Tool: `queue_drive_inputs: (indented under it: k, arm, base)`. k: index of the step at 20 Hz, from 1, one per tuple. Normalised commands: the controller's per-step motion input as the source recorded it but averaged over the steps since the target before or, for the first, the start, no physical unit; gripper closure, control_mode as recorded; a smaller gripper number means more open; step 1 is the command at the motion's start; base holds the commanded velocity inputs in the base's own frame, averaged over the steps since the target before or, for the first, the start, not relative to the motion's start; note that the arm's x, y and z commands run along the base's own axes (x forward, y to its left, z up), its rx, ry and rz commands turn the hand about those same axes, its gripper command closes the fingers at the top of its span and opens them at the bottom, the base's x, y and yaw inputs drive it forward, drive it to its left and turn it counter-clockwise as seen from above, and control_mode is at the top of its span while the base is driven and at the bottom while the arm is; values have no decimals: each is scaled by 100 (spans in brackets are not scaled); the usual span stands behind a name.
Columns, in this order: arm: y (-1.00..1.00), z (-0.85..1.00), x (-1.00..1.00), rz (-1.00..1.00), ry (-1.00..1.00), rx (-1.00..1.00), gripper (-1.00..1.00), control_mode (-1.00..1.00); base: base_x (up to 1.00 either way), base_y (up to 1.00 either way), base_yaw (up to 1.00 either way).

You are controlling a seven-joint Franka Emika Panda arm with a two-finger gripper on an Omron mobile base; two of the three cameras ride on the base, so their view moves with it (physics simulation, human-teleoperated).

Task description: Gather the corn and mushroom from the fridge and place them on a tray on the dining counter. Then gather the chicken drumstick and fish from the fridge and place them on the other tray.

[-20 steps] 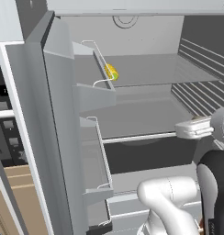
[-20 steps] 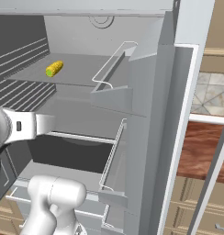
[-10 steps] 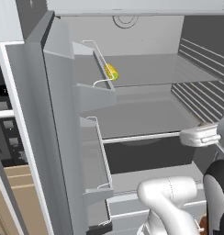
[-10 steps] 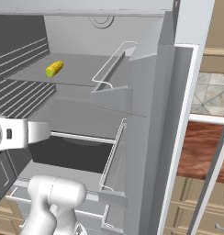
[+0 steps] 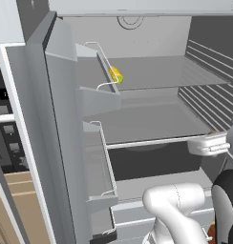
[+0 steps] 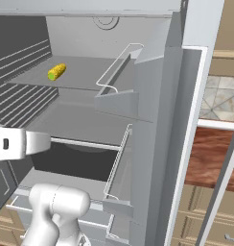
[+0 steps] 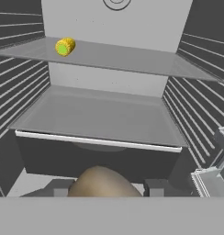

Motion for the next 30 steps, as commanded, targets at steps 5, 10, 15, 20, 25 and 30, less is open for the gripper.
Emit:
queue_drive_inputs:
  k: [5, 10, 15, 20, 25, 30]
  arm:
    - [1, -30, 7, 0, -2, 0, 100, -100]
    - [3, -31, 18, 0, -4, 0, 100, -100]
    - [2, -24, 16, 0, -3, 0, 100, -100]
    - [0, -24, 26, 0, -3, 0, 100, -100]
    - [0, -22, 20, 0, 0, 0, 100, -100]
    - [0, -29, 22, 0, -6, 0, 100, -100]
  base:
    - [0, 0, 0]
    - [0, 0, 0]
    - [0, 0, 0]
    - [0, 0, 0]
    - [0, 0, 0]
    - [0, 0, 0]
